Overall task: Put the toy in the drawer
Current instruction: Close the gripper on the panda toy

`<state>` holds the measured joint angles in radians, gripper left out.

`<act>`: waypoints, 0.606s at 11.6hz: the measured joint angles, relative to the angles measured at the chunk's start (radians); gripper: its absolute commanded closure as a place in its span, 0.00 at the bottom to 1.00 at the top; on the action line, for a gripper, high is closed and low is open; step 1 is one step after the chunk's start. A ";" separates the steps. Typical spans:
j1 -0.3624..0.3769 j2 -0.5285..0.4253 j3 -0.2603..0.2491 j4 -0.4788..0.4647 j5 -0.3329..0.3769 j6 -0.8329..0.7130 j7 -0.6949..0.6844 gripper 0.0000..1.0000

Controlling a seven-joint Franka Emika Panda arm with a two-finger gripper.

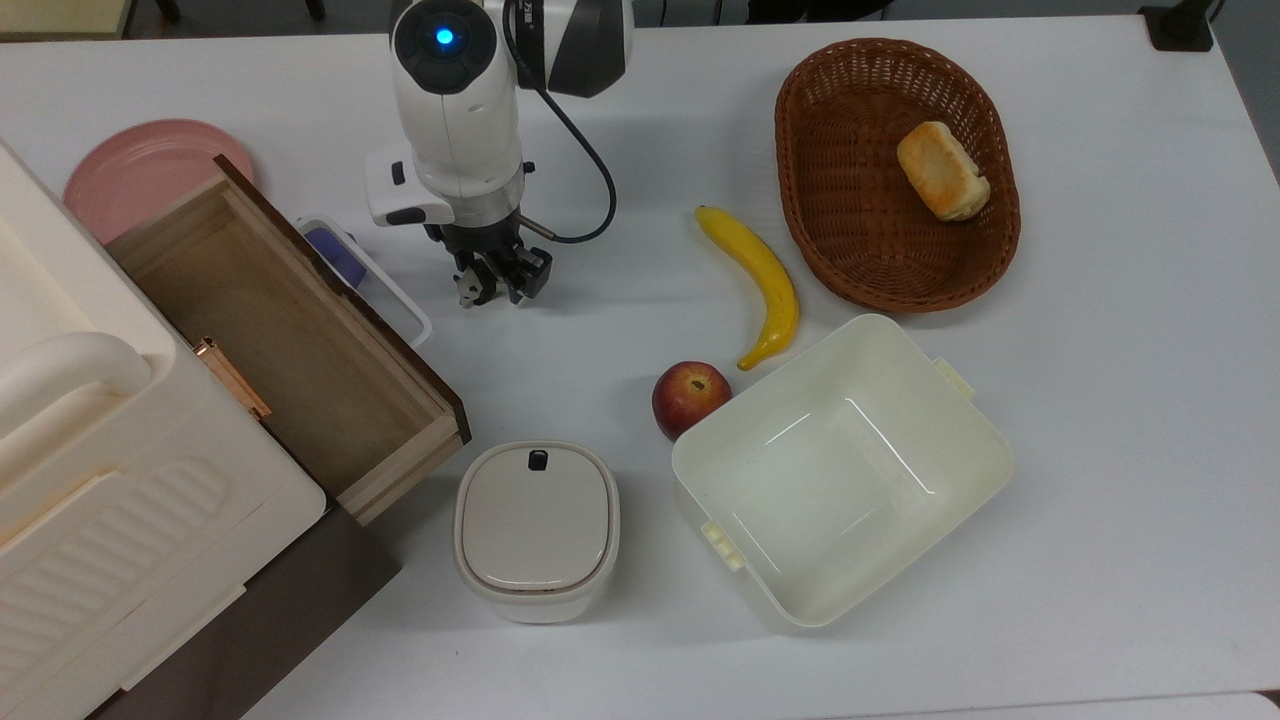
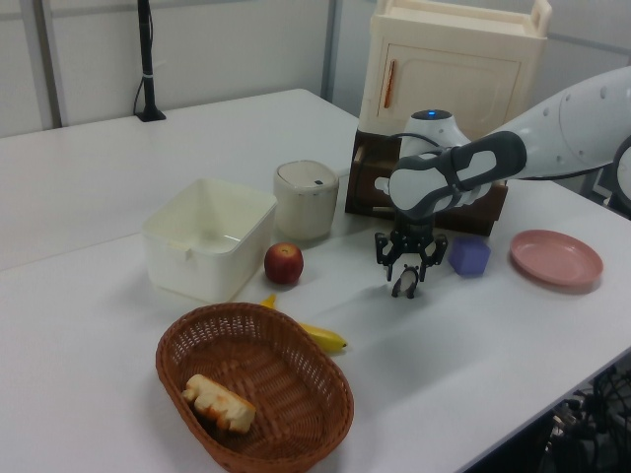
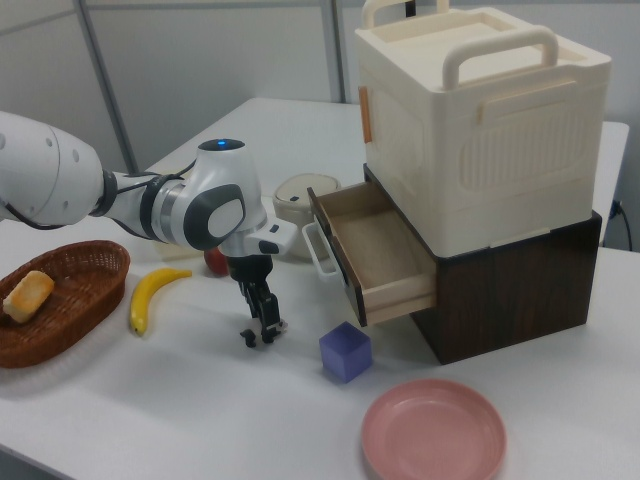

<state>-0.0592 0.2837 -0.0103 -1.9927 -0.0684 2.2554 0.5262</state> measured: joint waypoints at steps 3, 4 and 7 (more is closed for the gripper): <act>0.000 0.000 0.000 0.002 -0.001 0.000 -0.007 1.00; 0.000 0.000 0.000 0.002 -0.002 0.000 -0.011 1.00; 0.000 0.000 0.000 0.006 -0.002 0.001 -0.036 1.00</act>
<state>-0.0593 0.2842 -0.0103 -1.9869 -0.0706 2.2564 0.4906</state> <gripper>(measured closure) 0.599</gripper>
